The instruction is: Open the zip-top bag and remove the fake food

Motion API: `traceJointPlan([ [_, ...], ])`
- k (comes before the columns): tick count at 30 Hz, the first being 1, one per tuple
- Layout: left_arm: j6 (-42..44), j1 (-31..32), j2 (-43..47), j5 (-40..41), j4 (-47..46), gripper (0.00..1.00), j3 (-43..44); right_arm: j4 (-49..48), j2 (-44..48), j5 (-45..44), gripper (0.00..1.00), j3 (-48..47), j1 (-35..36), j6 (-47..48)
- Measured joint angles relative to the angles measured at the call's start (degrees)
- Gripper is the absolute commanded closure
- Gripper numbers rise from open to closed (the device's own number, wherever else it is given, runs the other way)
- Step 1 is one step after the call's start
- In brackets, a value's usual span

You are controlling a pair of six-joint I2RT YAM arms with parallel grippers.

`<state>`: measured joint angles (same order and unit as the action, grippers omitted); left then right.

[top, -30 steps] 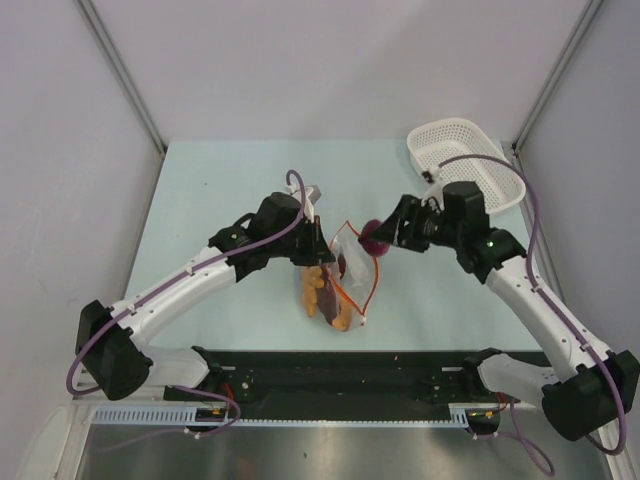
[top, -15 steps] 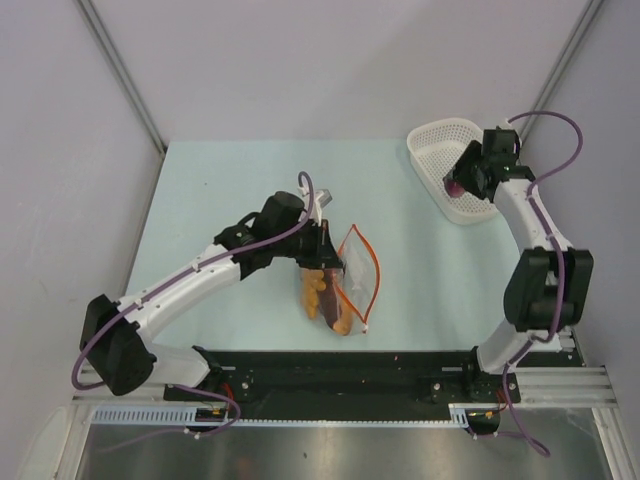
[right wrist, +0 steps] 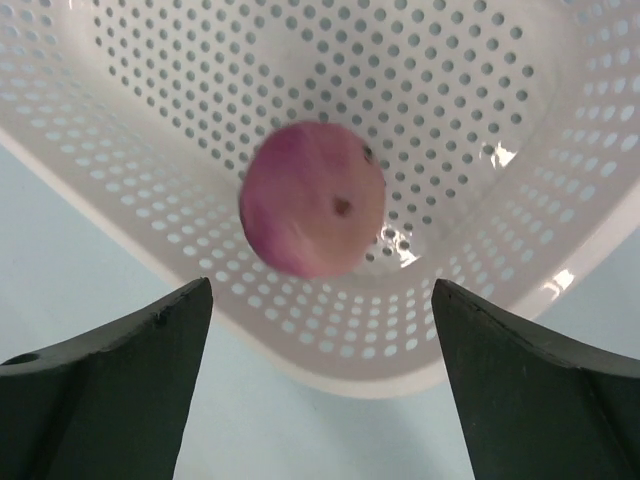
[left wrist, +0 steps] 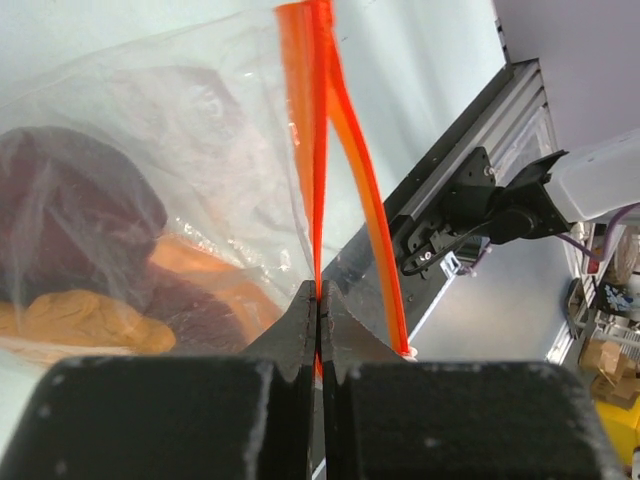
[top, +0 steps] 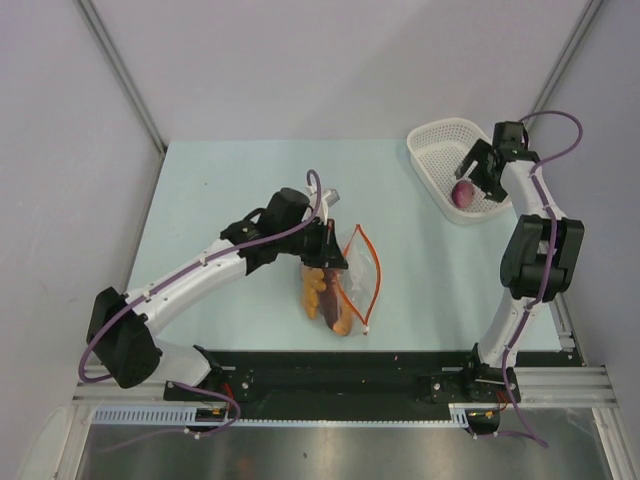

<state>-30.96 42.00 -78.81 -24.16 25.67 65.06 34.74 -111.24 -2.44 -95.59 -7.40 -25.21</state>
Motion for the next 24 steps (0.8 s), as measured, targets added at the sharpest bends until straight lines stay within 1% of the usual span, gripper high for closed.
traceJointPlan([
  [3, 0.0, 0.4, -1.1, -0.9, -0.3, 1.0, 1.4, 3.5, 1.6, -1.0, 0.05, 0.0, 1.5, 0.0],
  [6, 0.0, 1.0, -3.0, -2.0, -1.1, 1.0, 3.3, 5.3, 6.6, -1.5, 0.15, 4.5, 4.6, -0.2],
  [7, 0.0, 1.4, -3.8, -2.3, -1.2, 1.0, 4.1, 6.2, 9.7, -1.2, 0.23, 7.4, 6.3, -0.3],
  [9, -0.1, 1.9, -5.2, -2.9, -1.1, 1.0, 5.4, 7.2, 17.5, 0.0, 0.31, 13.8, 11.1, -0.4],
  [10, 0.0, 2.3, -5.9, -3.1, -1.1, 1.0, 6.3, 8.0, 21.7, 1.3, 0.39, 16.7, 13.8, -0.5],
  [12, -0.1, 3.4, -7.3, -3.4, -1.2, 1.0, 8.2, 9.0, 29.3, 4.3, 0.49, 21.1, 19.2, -0.8],
  [13, -0.1, 4.0, -7.9, -3.5, -1.2, 1.0, 9.1, 9.9, 33.6, 6.3, 0.58, 23.2, 21.7, -1.0],
  [15, -0.3, 5.1, -8.9, -3.8, -1.6, 1.0, 10.3, 11.5, 40.1, 8.5, 0.63, 26.2, 23.3, -1.3],
  [16, -0.6, 5.6, -9.2, -4.2, -2.1, 1.0, 10.7, 12.0, 43.7, 9.6, 0.68, 28.0, 23.3, -1.7],
  [18, -1.4, 6.5, -10.1, -5.0, -3.5, 1.0, 11.1, 12.6, 50.1, 12.1, 0.73, 31.4, 22.8, -2.0],
  [19, -2.1, 7.0, -10.6, -5.2, -4.3, 1.0, 11.3, 12.9, 53.2, 13.7, 0.78, 33.2, 22.6, -2.3],
  [21, -3.3, 7.7, -12.1, -6.1, -5.6, 1.0, 12.1, 13.6, 57.9, 17.1, 0.79, 36.3, 23.0, -2.9],
  [24, -5.2, 8.9, -15.0, -6.7, -7.3, 1.0, 14.1, 16.1, 61.6, 19.4, 0.82, 38.5, 24.5, -4.4],
])
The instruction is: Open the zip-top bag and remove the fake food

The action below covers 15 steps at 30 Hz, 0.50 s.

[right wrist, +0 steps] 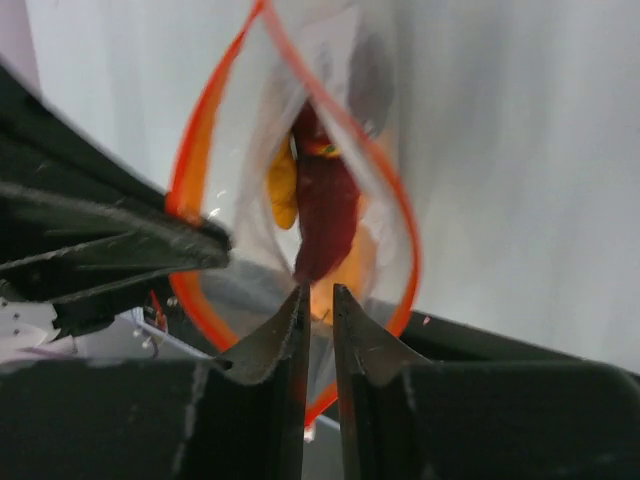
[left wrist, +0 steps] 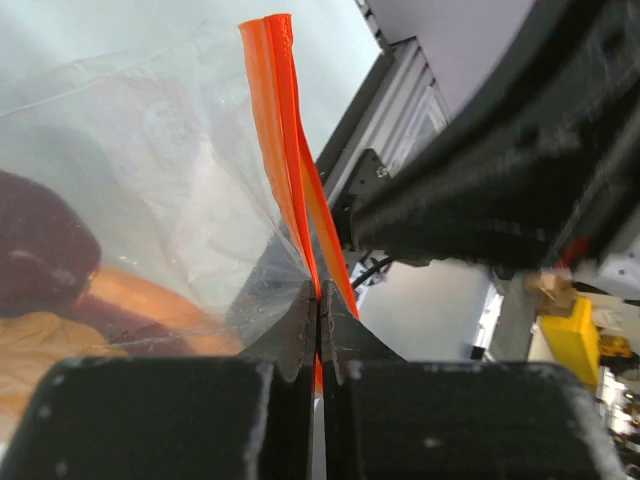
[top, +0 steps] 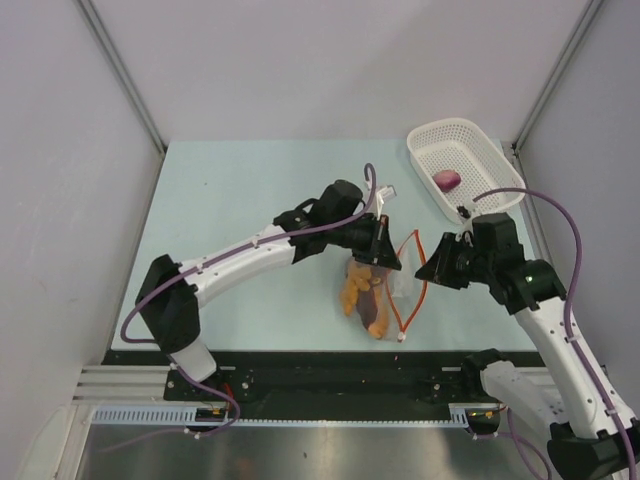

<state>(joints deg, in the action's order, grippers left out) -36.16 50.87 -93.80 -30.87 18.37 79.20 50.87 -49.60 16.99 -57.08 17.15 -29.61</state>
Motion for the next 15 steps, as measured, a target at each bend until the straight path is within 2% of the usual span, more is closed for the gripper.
traceJointPlan([
  [7, -4.1, 3.4, -5.1, -1.1, -3.7, 1.0, 3.7, 1.5, 8.5, -0.8, 0.87, 1.8, 3.7, -5.1],
  [12, -6.4, 4.7, -6.4, -1.9, -6.3, 1.0, 6.1, 1.6, 7.7, -3.9, 0.9, 6.1, 3.7, -8.5],
  [14, -7.4, 4.9, -6.4, -2.4, -7.4, 1.0, 6.6, 1.6, 6.8, -4.8, 0.9, 7.8, 3.2, -9.3],
  [15, -7.7, 4.9, -6.5, -2.6, -7.9, 1.0, 6.8, 1.3, 6.5, -5.3, 0.84, 8.6, 2.9, -9.8],
])
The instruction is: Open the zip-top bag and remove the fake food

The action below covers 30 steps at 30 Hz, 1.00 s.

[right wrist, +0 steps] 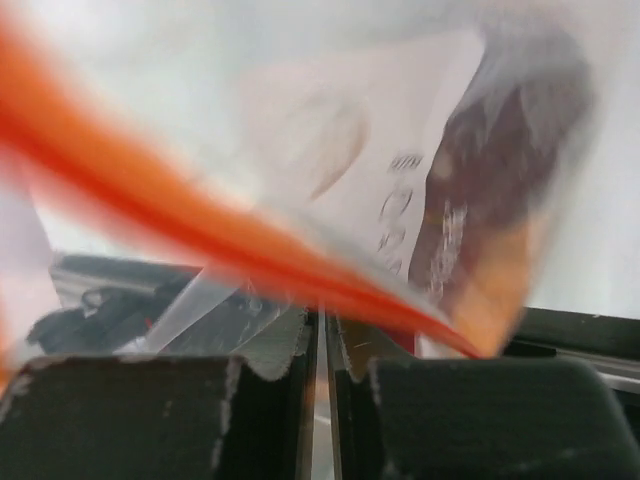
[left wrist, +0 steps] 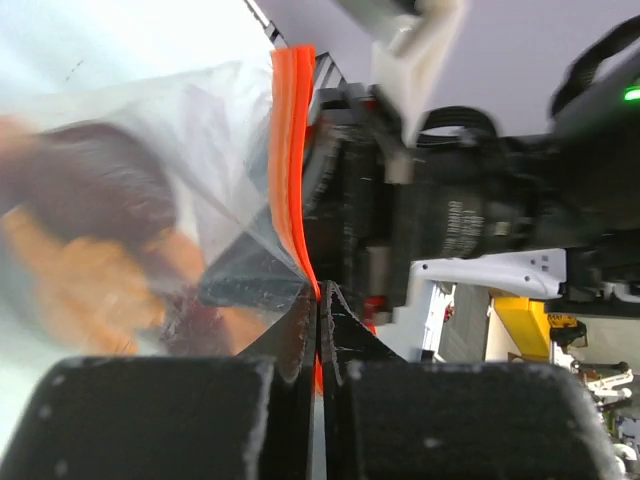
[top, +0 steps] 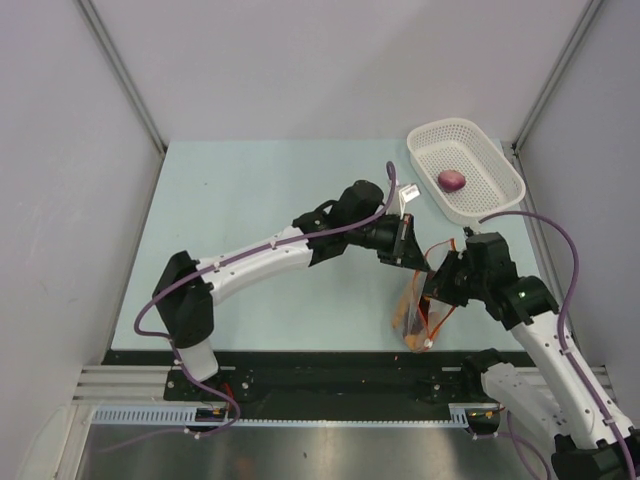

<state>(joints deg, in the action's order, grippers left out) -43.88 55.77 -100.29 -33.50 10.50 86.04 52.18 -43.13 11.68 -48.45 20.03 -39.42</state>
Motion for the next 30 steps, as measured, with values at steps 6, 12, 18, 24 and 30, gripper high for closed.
traceJointPlan([
  [6, -0.7, 0.1, -1.4, -0.1, -0.4, 1.0, 0.3, -4.8, 1.9, -4.7, 0.73, 7.3, -1.0, -2.8],
  [12, -0.7, 0.1, -3.8, 0.7, 0.9, 1.0, 1.2, -5.4, -2.3, -11.3, 0.62, 8.1, -1.0, -3.5],
  [18, 0.0, 0.1, -3.8, 3.5, 2.4, 1.0, 2.5, -5.3, -5.9, -16.0, 0.51, 7.7, -1.4, -2.4],
  [24, 1.0, 0.1, -3.8, 5.8, 5.9, 1.0, 4.0, -4.3, -10.4, -19.5, 0.43, 6.7, -3.8, -1.0],
  [30, 5.0, 0.2, -3.4, 11.0, 10.5, 1.0, 6.0, -2.6, -12.9, -20.3, 0.46, 2.8, -1.7, 0.3],
])
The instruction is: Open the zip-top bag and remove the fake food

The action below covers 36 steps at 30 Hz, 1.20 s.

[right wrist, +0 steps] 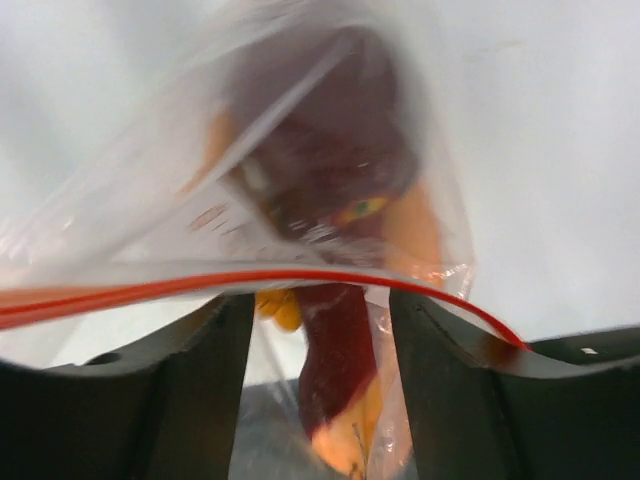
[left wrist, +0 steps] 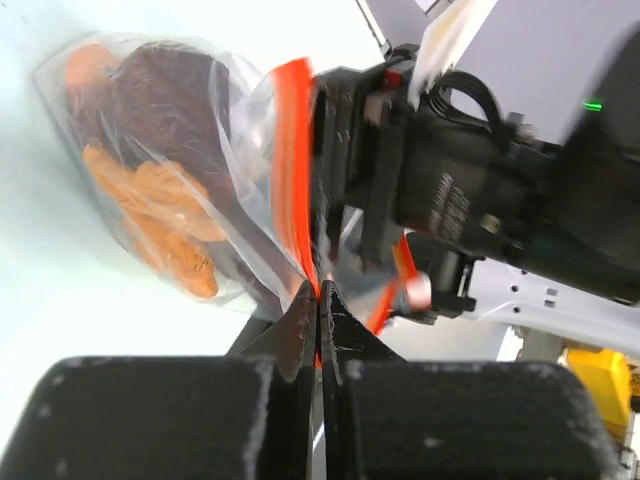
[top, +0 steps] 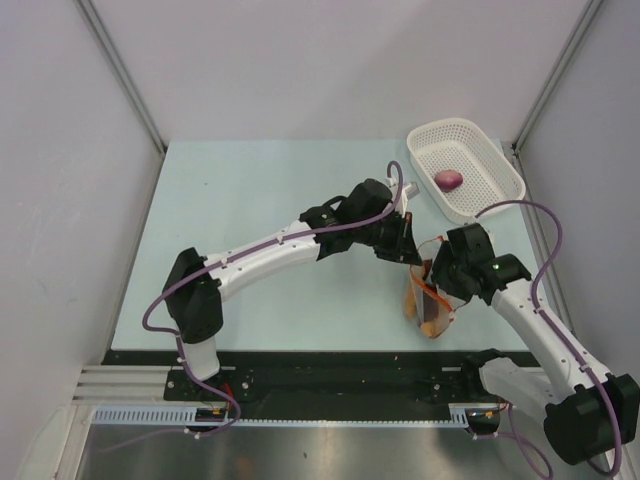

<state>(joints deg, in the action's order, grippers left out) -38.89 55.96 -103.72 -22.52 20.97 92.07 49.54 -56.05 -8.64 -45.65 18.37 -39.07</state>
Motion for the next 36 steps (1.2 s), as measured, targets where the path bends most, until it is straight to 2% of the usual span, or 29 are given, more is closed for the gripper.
traceJointPlan([
  [1, 0.5, 0.0, 0.0, 0.1, 0.2, 1.0, 0.0, -0.5, 0.0, 1.5, 0.54, -0.5, 0.8, 0.6],
  [3, 1.1, 0.1, 0.0, 0.0, 0.3, 1.0, 0.0, -1.8, -0.3, 6.1, 0.63, -1.4, 2.4, 1.6],
  [5, 1.7, 0.1, 0.0, -0.4, 0.2, 1.0, 0.0, -3.6, -0.5, 10.4, 0.79, -1.5, 4.0, 2.0],
  [7, 1.9, 0.1, 0.0, -0.9, 0.2, 1.0, 0.0, -6.3, -0.2, 14.4, 0.84, -0.7, 5.4, 1.7],
  [9, 1.9, 0.0, 0.0, -1.4, 0.3, 1.0, 0.0, -9.4, 0.7, 17.4, 0.82, 1.3, 6.2, 0.7],
  [10, 2.0, 0.0, 0.0, -1.6, 0.2, 1.0, 0.0, -9.9, 0.7, 18.1, 0.76, 1.8, 6.2, 0.1],
  [15, 3.8, 0.1, 0.0, -1.5, 1.2, 1.0, 0.0, -9.7, -0.3, 18.6, 0.69, 2.3, 6.2, -0.9],
  [18, 4.7, 0.0, 0.0, -1.4, 1.7, 1.0, -0.2, -9.6, 0.0, 18.8, 0.61, 2.5, 6.2, -1.0],
  [21, 4.9, 0.0, 0.1, -1.6, 2.1, 1.0, -0.4, -10.3, 1.0, 18.7, 0.61, 3.7, 6.2, -1.9],
  [23, 4.9, 0.0, 0.1, -1.7, 2.0, 1.0, -0.4, -10.5, 1.3, 17.7, 0.67, 4.1, 6.2, -2.9],
  [27, 4.9, 0.1, 0.1, -2.3, 1.6, 1.0, -0.4, -10.3, 0.4, 13.9, 0.67, 4.1, 6.3, -5.0],
  [31, 4.9, 0.2, 0.1, -3.4, 0.8, 1.0, -0.4, -10.5, 0.1, 9.4, 0.59, 4.4, 6.4, -6.4],
  [33, 4.9, 0.3, 0.1, -3.9, 0.6, 1.0, -0.4, -11.0, 0.1, 7.2, 0.51, 5.0, 6.5, -6.9],
  [36, 4.9, 0.8, 0.1, -4.6, 0.6, 1.0, -0.4, -13.5, 0.6, 4.9, 0.47, 6.9, 6.5, -7.5],
])
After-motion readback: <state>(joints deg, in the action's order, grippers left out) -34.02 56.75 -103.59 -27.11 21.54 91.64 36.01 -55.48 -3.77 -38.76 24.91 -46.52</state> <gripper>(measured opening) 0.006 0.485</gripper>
